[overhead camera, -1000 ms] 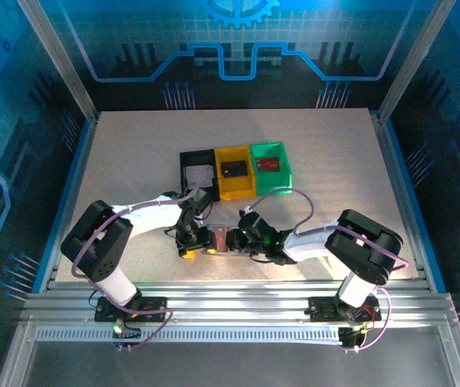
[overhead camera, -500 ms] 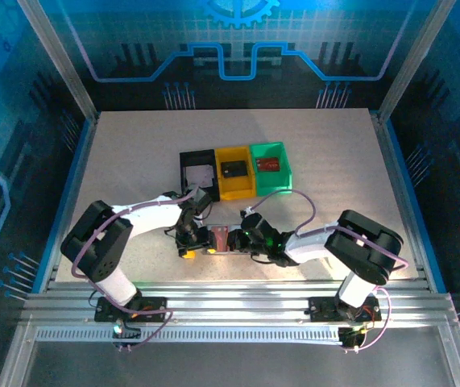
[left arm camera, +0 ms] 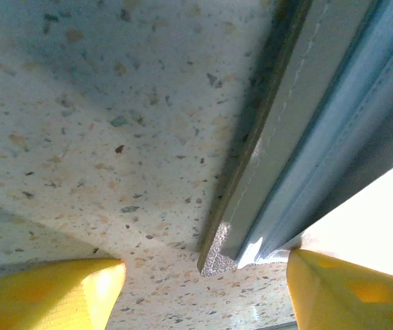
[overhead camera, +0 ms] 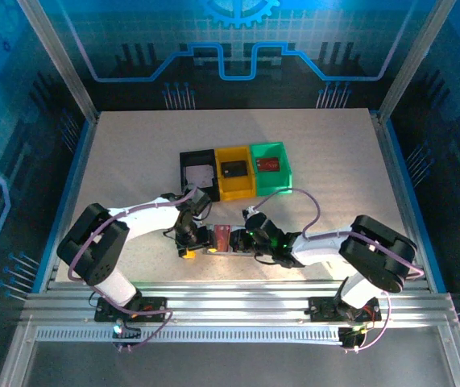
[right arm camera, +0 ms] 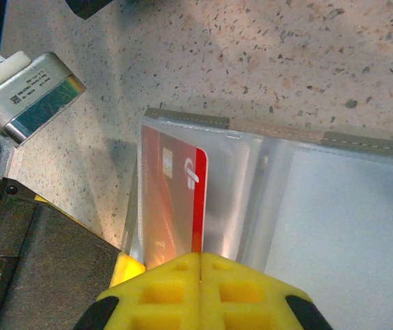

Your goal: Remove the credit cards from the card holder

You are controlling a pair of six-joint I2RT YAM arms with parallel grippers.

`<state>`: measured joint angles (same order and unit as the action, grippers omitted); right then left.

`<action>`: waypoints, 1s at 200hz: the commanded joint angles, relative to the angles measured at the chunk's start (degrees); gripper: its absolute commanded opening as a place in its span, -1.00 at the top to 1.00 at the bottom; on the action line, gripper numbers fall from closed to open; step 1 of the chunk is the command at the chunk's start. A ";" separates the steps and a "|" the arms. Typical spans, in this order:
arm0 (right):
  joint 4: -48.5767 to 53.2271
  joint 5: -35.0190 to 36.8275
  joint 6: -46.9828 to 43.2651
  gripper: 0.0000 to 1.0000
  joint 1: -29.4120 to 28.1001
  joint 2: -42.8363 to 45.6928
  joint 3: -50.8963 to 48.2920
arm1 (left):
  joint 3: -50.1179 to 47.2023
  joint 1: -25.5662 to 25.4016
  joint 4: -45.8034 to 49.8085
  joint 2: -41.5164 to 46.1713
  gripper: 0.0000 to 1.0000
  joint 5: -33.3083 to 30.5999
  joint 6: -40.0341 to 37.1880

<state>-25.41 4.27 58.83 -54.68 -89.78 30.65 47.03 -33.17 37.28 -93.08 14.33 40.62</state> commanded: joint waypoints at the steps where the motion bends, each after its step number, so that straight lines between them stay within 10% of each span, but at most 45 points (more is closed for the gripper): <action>1: 1.78 0.78 -1.43 1.00 0.21 2.03 -1.06 | -4.62 -1.60 -8.10 -4.84 -0.36 -0.10 0.25; 200: -0.02 -7.43 -3.45 1.00 -0.38 -3.61 2.06 | -5.92 -1.69 -12.37 -6.50 -0.37 2.54 2.25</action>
<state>-24.47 -2.66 56.05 -54.63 -92.90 31.62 46.63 -33.19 36.56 -93.01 14.39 42.15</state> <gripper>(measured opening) 0.039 0.685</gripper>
